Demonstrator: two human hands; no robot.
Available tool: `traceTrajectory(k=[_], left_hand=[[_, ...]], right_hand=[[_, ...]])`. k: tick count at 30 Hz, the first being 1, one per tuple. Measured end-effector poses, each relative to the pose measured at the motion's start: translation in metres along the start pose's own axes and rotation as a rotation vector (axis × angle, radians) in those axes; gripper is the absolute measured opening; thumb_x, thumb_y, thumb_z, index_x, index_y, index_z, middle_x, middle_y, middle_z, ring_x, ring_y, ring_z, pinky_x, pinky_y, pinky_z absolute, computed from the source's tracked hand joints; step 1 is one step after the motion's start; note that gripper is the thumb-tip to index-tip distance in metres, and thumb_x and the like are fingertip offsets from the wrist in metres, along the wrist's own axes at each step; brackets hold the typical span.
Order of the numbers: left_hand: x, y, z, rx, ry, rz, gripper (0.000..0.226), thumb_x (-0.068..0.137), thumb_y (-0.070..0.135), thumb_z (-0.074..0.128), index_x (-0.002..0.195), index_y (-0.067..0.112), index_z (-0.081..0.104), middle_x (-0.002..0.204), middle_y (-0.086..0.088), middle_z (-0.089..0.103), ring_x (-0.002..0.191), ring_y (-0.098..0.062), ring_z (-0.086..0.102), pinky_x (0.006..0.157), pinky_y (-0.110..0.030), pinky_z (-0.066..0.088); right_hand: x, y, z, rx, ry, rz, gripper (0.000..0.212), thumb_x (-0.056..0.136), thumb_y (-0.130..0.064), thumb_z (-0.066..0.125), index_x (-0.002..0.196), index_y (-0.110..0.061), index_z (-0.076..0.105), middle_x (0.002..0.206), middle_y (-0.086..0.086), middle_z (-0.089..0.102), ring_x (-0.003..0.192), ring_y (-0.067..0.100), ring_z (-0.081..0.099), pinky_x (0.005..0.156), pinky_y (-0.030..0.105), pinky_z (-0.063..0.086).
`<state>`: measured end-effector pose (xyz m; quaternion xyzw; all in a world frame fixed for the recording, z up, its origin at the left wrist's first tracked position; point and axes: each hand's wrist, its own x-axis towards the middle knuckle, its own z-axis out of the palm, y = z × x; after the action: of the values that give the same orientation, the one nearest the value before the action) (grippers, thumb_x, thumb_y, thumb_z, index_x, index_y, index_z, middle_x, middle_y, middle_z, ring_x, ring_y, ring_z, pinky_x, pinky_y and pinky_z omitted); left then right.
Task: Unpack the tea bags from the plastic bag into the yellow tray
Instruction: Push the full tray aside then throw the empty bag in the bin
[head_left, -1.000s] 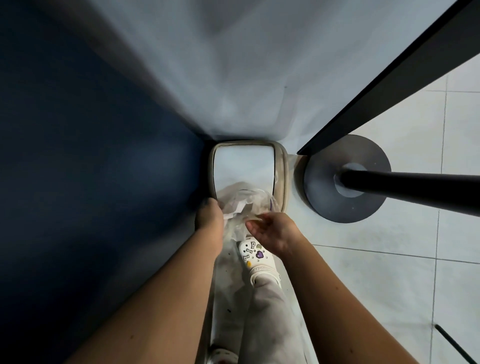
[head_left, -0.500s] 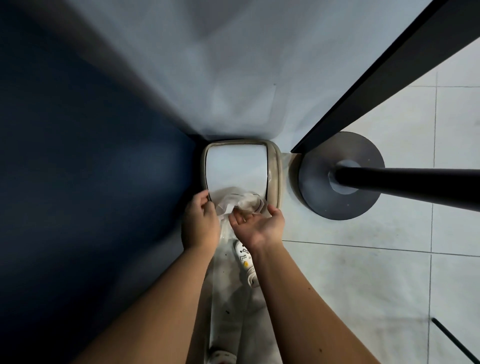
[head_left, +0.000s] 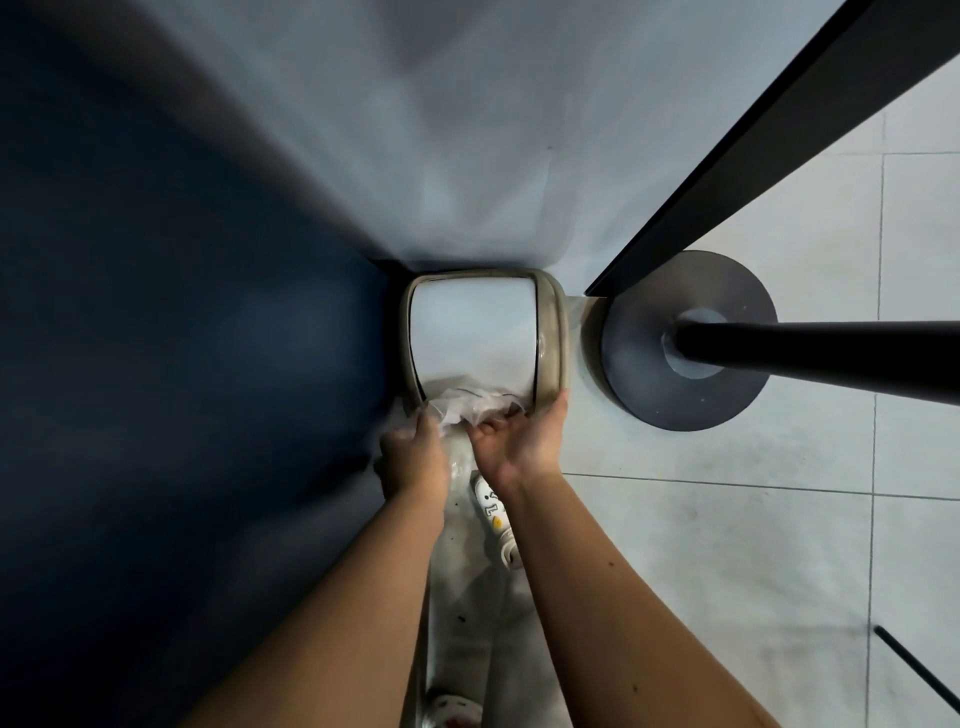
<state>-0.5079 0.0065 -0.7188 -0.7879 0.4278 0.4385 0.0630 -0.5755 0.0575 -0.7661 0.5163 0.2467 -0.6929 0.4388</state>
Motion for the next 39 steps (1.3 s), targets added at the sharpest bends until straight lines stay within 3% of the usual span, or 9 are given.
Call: traceTrajectory(k=[3, 6, 13, 16, 21, 26, 32, 35, 39], left_hand=[[-0.001, 0.005, 0.006, -0.327, -0.198, -0.338, 0.034, 0.091, 0.046, 0.055, 0.097, 0.013, 0.061, 0.099, -0.008, 0.06, 0.09, -0.033, 0.062, 0.079, -0.038, 0.053], [0.01, 0.009, 0.015, -0.502, -0.275, -0.353, 0.029, 0.093, 0.031, 0.058, 0.109, 0.007, 0.062, 0.111, -0.012, 0.061, 0.097, -0.029, 0.061, 0.075, -0.034, 0.051], [0.018, 0.01, 0.033, -0.415, -0.132, -0.246, 0.011, 0.087, 0.008, 0.067, 0.097, 0.005, 0.065, 0.108, -0.013, 0.066, 0.096, -0.026, 0.064, 0.084, -0.032, 0.055], [0.019, 0.006, 0.031, -0.334, -0.115, -0.239, 0.015, 0.084, 0.013, 0.072, 0.096, 0.007, 0.065, 0.106, -0.012, 0.068, 0.094, -0.027, 0.066, 0.072, -0.032, 0.057], [0.014, 0.007, 0.021, -0.377, -0.075, -0.246, 0.017, 0.081, 0.015, 0.076, 0.087, 0.004, 0.064, 0.09, -0.012, 0.068, 0.075, -0.026, 0.064, 0.065, -0.03, 0.053], [0.005, 0.001, 0.004, -0.238, 0.001, -0.051, 0.018, 0.09, 0.016, 0.059, 0.072, 0.015, 0.062, 0.073, 0.002, 0.061, 0.071, -0.021, 0.056, 0.064, -0.027, 0.042], [0.007, -0.015, -0.004, -0.176, -0.17, -0.164, 0.049, 0.091, -0.002, 0.043, 0.132, 0.023, 0.054, 0.114, -0.007, 0.062, 0.101, -0.026, 0.059, 0.079, -0.033, 0.048], [0.003, -0.013, 0.0, -0.266, -0.284, -0.221, 0.055, 0.092, -0.007, 0.038, 0.134, 0.026, 0.052, 0.088, -0.002, 0.057, 0.084, -0.022, 0.057, 0.079, -0.034, 0.047], [0.002, -0.008, 0.004, -0.218, -0.25, -0.175, 0.038, 0.089, -0.007, 0.044, 0.114, 0.013, 0.064, 0.094, -0.007, 0.061, 0.093, -0.024, 0.058, 0.083, -0.032, 0.045]], right_hand=[[0.002, -0.004, -0.004, -0.034, -0.007, 0.037, 0.094, 0.087, -0.076, 0.032, 0.148, -0.005, 0.029, 0.145, 0.023, 0.041, 0.136, 0.037, 0.039, 0.117, 0.052, 0.026], [0.006, -0.009, -0.009, -0.096, 0.01, 0.016, 0.09, 0.092, -0.07, 0.029, 0.15, -0.001, 0.027, 0.151, 0.026, 0.032, 0.139, 0.04, 0.035, 0.114, 0.049, 0.03], [-0.01, -0.002, -0.033, -0.651, 0.278, -0.398, 0.056, 0.098, -0.05, 0.047, 0.091, 0.003, 0.066, 0.081, 0.021, 0.073, 0.075, 0.029, 0.074, 0.074, 0.039, 0.061], [-0.031, 0.006, -0.043, -1.034, 0.433, -0.774, 0.031, 0.097, -0.038, 0.055, 0.085, -0.01, 0.064, 0.086, 0.005, 0.071, 0.079, 0.017, 0.072, 0.079, 0.035, 0.056], [-0.035, 0.006, -0.055, -1.863, -0.349, -1.314, 0.042, 0.104, -0.028, 0.038, 0.144, -0.021, 0.047, 0.147, 0.003, 0.042, 0.137, 0.019, 0.039, 0.114, 0.031, 0.033], [-0.015, -0.026, -0.058, -2.32, -0.32, -1.09, 0.065, 0.098, -0.048, 0.02, 0.146, -0.012, 0.043, 0.152, 0.004, 0.041, 0.144, 0.02, 0.031, 0.12, 0.031, 0.022], [-0.008, -0.027, -0.043, -2.508, -0.288, -0.748, 0.087, 0.079, -0.057, 0.009, 0.149, -0.016, 0.038, 0.153, 0.002, 0.04, 0.142, 0.02, 0.03, 0.116, 0.029, 0.021], [0.0, -0.022, -0.026, -2.647, -0.221, -0.629, 0.072, 0.09, -0.058, 0.026, 0.145, -0.015, 0.042, 0.15, 0.003, 0.043, 0.138, 0.022, 0.035, 0.113, 0.034, 0.025], [0.008, -0.016, -0.007, -2.672, -0.178, -0.457, 0.062, 0.095, -0.055, 0.031, 0.134, -0.012, 0.052, 0.141, 0.009, 0.051, 0.131, 0.027, 0.042, 0.11, 0.037, 0.027]])
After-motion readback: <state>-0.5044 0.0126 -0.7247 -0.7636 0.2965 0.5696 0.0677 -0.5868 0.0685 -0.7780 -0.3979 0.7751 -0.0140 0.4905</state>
